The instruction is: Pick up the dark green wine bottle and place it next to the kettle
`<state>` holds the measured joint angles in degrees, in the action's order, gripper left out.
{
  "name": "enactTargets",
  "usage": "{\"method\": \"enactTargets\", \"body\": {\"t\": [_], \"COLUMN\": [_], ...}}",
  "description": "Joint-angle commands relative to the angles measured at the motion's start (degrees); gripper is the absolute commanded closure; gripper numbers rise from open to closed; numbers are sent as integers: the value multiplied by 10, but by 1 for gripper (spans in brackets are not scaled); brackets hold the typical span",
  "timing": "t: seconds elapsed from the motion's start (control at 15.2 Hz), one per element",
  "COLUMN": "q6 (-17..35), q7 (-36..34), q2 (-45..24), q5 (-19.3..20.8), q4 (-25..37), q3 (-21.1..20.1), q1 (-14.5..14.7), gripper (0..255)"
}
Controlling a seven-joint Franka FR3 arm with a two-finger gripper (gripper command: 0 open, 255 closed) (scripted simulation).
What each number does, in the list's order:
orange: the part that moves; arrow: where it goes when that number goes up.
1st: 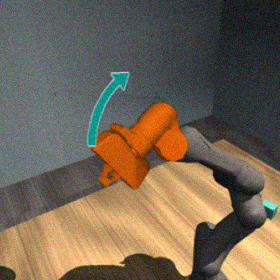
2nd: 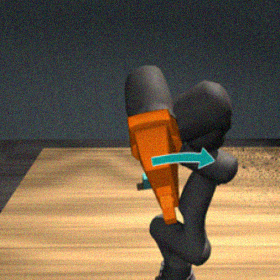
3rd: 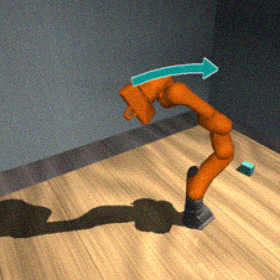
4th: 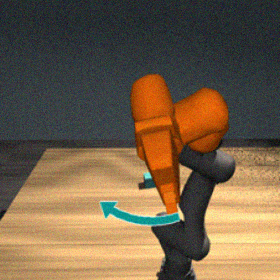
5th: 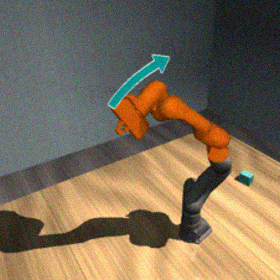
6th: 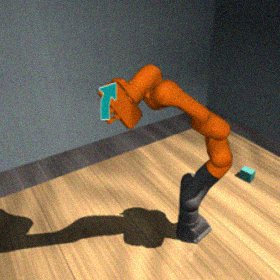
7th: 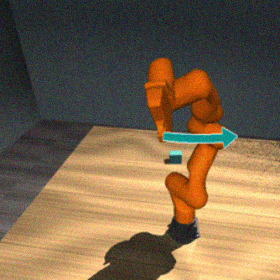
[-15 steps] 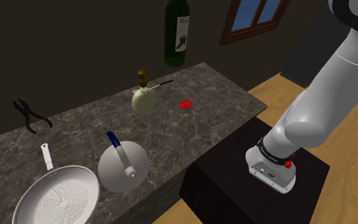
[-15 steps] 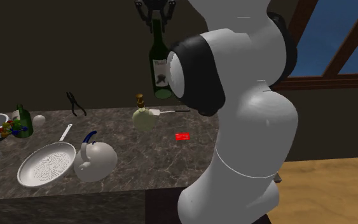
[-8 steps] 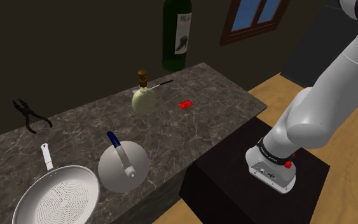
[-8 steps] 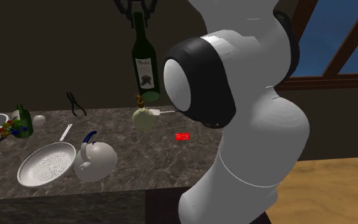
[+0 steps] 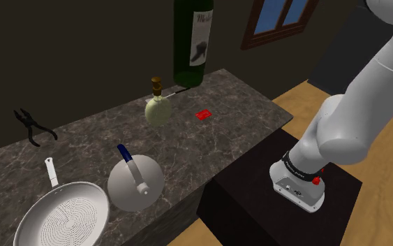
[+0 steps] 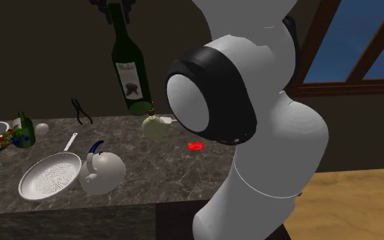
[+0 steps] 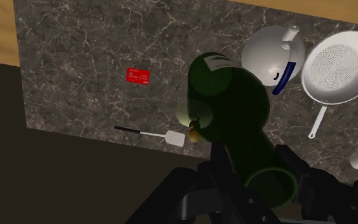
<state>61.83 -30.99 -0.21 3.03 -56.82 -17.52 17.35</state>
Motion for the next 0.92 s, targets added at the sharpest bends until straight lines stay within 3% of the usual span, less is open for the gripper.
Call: {"method": "enactTargets", "body": {"t": [0.0,0.26,0.46,0.86], "q6": [-27,-96,-31,50], "q7": [-33,-104,-91,-74], "q2": [-15,-75,-8,66], "q5": [10,56,14,-20], "q4": [39,159,34,-116], "q3": [-19,-64,-48,-28], "q1": [20,82,51,35], "gripper": [255,255,255,255]}}
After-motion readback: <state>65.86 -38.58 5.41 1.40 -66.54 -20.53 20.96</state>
